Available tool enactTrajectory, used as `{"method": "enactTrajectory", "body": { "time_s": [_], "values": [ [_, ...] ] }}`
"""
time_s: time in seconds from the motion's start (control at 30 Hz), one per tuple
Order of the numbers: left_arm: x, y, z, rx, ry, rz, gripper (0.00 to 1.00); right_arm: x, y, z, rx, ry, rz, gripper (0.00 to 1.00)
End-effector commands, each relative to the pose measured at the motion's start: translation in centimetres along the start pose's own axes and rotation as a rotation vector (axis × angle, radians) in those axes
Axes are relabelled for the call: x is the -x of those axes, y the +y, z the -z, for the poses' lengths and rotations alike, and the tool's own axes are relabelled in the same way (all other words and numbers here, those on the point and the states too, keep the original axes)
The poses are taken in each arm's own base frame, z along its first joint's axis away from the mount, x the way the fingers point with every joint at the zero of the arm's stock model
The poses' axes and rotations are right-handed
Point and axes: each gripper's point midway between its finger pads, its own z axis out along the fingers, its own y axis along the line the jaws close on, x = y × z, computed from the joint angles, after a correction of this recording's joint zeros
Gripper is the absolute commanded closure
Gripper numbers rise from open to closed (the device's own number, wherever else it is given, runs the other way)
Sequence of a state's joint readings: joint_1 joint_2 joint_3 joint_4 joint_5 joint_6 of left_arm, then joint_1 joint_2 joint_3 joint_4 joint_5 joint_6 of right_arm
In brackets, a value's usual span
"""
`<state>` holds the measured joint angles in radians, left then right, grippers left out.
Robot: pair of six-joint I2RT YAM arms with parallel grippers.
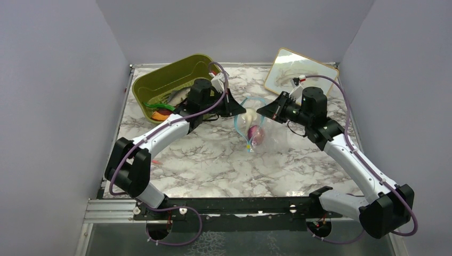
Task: Place the food in the zip-top bag and seal the zipper
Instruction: Place the fake vegetable in the zipper food storage bag.
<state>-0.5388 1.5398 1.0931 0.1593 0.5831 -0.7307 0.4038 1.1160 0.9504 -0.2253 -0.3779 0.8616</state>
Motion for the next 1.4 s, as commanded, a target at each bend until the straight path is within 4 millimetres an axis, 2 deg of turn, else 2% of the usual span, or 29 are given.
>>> {"method": "enactTrajectory", "body": {
  "time_s": [0.0,0.2,0.37,0.5,0.67,0.77,1.03,1.2,1.37],
  "values": [
    [0.5,0.5,-0.6,0.076,-0.015,-0.063,1.00,1.1,3.2,0.9,0.127,-0.014,0.087,0.99],
    [-0.5,0.5,-1.7,0.110,0.031,-0.092,1.00,0.5,2.8,0.5,0.132,0.016,0.107,0.99],
    [-1.2,0.4,-2.3,0.144,0.067,-0.108,1.00,-0.2,3.4,0.4,0.179,0.060,0.119,0.99],
    [-1.6,-1.2,-2.4,0.076,0.093,-0.089,1.00,-0.2,2.5,0.3,0.144,0.047,0.113,0.99],
    [-1.9,-3.2,-2.2,-0.020,0.105,-0.063,0.87,-0.8,1.0,0.0,0.101,0.042,0.103,0.99],
    [-2.2,-3.2,-2.2,-0.028,0.107,-0.062,0.74,-1.3,0.3,-0.1,0.088,0.053,0.089,0.99],
    [-2.2,-3.5,-1.7,-0.040,0.102,-0.073,0.56,-1.5,-1.2,0.2,0.028,0.021,0.093,0.99],
    [-1.8,-3.8,-1.2,-0.031,0.088,-0.098,0.48,-1.1,-1.6,0.5,0.000,-0.002,0.102,0.99],
    [-1.0,-4.9,-0.3,-0.045,0.074,-0.146,0.43,-1.2,-2.1,0.7,-0.028,-0.007,0.108,0.99]
  ]
}}
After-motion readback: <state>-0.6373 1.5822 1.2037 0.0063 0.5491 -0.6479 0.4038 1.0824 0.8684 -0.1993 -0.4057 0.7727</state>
